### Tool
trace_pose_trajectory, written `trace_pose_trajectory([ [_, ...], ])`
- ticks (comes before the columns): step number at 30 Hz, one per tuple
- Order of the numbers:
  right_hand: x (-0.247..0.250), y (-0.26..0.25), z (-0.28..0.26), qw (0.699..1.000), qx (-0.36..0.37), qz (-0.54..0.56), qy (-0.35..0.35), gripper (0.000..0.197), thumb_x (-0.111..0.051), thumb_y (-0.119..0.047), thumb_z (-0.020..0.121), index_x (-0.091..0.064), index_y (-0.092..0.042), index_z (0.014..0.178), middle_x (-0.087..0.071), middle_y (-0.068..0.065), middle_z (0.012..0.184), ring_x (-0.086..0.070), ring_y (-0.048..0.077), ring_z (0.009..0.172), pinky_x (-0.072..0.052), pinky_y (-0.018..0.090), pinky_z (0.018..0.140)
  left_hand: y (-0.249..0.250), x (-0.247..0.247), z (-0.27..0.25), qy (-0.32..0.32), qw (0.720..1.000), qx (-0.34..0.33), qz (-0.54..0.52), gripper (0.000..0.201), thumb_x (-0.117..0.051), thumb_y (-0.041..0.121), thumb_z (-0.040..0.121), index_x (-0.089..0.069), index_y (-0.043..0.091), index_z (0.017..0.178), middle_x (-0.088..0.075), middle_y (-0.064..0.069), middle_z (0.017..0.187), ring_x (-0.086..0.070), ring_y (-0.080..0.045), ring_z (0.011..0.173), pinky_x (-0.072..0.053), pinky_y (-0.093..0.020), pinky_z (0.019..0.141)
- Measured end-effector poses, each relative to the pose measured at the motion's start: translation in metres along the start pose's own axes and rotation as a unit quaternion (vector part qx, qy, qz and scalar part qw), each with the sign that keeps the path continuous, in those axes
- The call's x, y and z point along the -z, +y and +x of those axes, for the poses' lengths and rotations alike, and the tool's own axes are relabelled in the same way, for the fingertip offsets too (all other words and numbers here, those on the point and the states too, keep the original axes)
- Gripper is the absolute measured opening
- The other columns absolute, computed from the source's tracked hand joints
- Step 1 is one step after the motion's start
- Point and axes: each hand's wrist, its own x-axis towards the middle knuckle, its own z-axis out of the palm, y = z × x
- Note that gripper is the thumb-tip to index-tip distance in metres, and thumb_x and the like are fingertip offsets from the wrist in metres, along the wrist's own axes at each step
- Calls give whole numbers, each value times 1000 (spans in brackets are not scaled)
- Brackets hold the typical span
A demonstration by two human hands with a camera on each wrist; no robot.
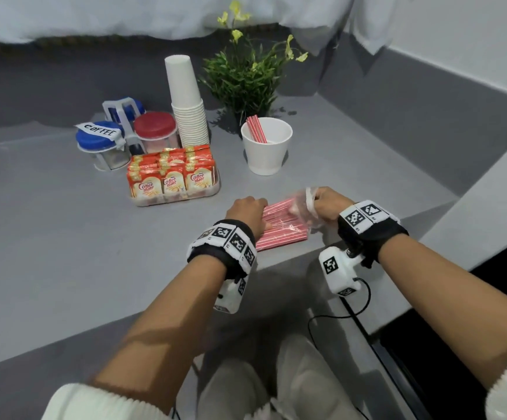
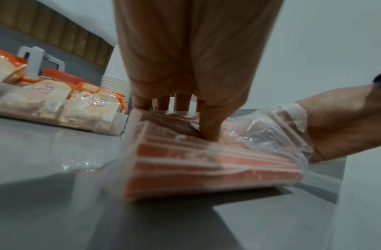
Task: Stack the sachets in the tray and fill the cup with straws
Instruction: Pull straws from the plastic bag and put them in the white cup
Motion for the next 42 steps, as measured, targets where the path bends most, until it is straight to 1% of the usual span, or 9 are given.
trace_pose_trajectory([
  [8, -16, 13, -1, 994, 63, -2, 85, 35, -41, 8, 90, -51, -9, 60, -52, 5, 50, -55, 13, 43, -39, 17, 39, 7, -10, -11, 27, 1000, 14, -7, 29, -53, 22, 93, -54, 6, 116, -59, -14, 115, -54, -29, 107, -42, -35, 89],
  [12, -17, 19, -2, 987, 78, -59, 125, 26, -41, 5, 89, -56, -5, 70, -54, 10, 68, -55, 25, 64, -40, 19, 41, 8, -14, -19, 38, 999, 21, -14, 28, -52, 22, 93, -53, 4, 115, -60, -17, 115, -55, -31, 107, -42, -37, 90],
  [20, -28, 28, -13, 989, 108, 15, 102, 23, -40, 13, 81, -60, 14, 91, -52, 21, 73, -53, 28, 59, -46, 26, 54, 6, -26, -37, 75, 996, 35, -29, 33, -49, 26, 94, -48, 7, 122, -58, -18, 119, -53, -32, 111, -43, -40, 96],
  [24, -33, 32, -12, 980, 130, -39, 146, 30, -44, 12, 82, -53, -2, 57, -47, 8, 53, -49, 8, 36, -34, 14, 33, 4, -36, -42, 92, 995, 37, 10, 37, -38, 32, 98, -46, 8, 126, -56, -18, 122, -51, -34, 114, -41, -42, 98],
  [26, -33, 37, -8, 977, 136, -37, 163, 38, -44, 13, 79, -50, -9, 49, -46, 8, 50, -50, 9, 35, -37, 17, 37, 3, -39, -42, 101, 994, 36, 18, 39, -37, 33, 98, -45, 8, 127, -54, -17, 125, -50, -34, 115, -40, -41, 98],
  [28, -33, 41, -9, 975, 142, 6, 172, 35, -42, 18, 74, -53, -5, 49, -47, 11, 48, -49, 24, 42, -41, 24, 46, 2, -41, -42, 109, 993, 35, 15, 39, -37, 33, 98, -45, 9, 128, -54, -17, 125, -50, -34, 115, -40, -41, 97],
  [35, -17, 44, -9, 973, 120, 96, 173, 26, -48, 15, 83, -57, 3, 62, -49, 14, 61, -45, 12, 31, -33, 16, 31, 2, -43, -40, 143, 989, 45, -13, 34, -40, 30, 97, -42, 6, 122, -53, -18, 123, -51, -36, 111, -40, -42, 91],
  [38, -23, 36, -13, 982, 122, 87, 118, 11, -51, 7, 84, -60, 13, 80, -45, 12, 50, -37, 7, 25, -28, 13, 30, 2, -43, -39, 150, 987, 46, -39, 31, -42, 29, 97, -41, 7, 119, -54, -18, 120, -52, -35, 108, -40, -41, 90],
  [42, -28, 36, -6, 977, 122, 93, 151, 32, -41, 18, 81, -56, 0, 59, -45, 2, 33, -38, 7, 25, -29, 12, 31, -1, -45, -38, 152, 986, 41, -50, 30, -41, 29, 97, -42, 8, 118, -55, -17, 119, -53, -35, 106, -40, -41, 89],
])
